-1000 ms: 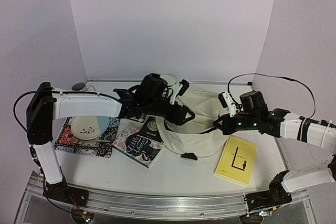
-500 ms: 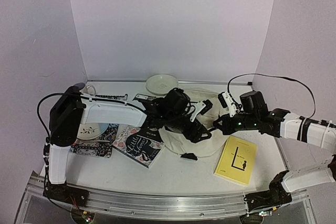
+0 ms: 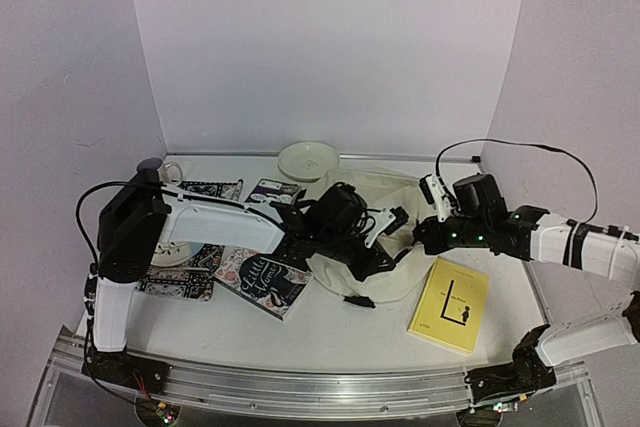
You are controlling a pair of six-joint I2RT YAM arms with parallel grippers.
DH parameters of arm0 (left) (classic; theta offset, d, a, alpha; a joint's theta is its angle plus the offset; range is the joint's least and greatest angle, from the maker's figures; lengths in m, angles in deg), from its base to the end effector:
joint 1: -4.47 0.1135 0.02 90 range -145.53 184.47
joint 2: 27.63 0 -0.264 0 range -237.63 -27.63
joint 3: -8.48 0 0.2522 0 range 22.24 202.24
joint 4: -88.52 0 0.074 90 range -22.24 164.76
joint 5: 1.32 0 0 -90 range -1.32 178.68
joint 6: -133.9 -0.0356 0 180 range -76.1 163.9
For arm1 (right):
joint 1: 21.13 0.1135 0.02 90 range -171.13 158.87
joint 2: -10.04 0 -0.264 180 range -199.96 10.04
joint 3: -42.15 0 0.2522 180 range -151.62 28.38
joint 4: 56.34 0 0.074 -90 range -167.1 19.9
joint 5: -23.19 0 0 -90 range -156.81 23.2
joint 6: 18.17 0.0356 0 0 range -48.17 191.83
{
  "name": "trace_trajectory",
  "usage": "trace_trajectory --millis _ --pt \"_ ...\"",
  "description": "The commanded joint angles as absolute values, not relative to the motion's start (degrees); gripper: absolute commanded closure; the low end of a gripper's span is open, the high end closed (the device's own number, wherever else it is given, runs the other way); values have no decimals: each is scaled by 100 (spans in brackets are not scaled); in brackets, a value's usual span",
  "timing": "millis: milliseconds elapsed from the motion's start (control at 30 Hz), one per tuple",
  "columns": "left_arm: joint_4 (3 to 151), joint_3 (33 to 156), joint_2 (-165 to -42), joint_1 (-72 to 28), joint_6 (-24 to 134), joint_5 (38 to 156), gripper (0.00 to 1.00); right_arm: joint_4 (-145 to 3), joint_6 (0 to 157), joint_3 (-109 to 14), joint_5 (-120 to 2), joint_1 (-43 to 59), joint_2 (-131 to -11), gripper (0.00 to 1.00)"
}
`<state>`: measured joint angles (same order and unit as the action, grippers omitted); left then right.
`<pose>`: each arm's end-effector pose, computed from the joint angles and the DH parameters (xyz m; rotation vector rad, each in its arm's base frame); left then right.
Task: Pack the student bag
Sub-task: Hold the student bag at the center of the board, then unzip the lower front pocket of the student bag.
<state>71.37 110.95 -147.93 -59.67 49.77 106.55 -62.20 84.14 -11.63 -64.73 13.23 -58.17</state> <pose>0.2003 -0.4382 0.2024 1.3021 1.9439 -0.9970 0.2214 0.1529 0.2578 -0.4008 1.9271 0.5757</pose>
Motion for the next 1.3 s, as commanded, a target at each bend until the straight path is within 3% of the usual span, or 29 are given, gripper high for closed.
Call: trace_trajectory --millis 0,500,933,1033,1133,1267 --pt "7237 10668 -14142 -6013 4983 10680 100 -6567 8569 -1455 -7570 1093 -6074 100" --pt "7641 9634 -13203 -6052 4888 10841 100 -6452 8748 -1601 -7250 -864 -7043 100" --pt "7947 8985 -12950 -6345 4829 10506 100 -6165 8413 -1894 -7059 -1043 -7959 100" --pt "7958 8996 -12980 -6342 5051 10020 89 -6177 7942 -1926 -6279 -976 -7794 89" --pt "7942 9032 -13006 -6338 5337 9455 64 -6300 7664 -1886 -6076 -666 -7476 73" --pt "7868 9031 -12842 -6329 5778 8936 44 -6612 7490 -1877 -6174 -213 -7076 61"
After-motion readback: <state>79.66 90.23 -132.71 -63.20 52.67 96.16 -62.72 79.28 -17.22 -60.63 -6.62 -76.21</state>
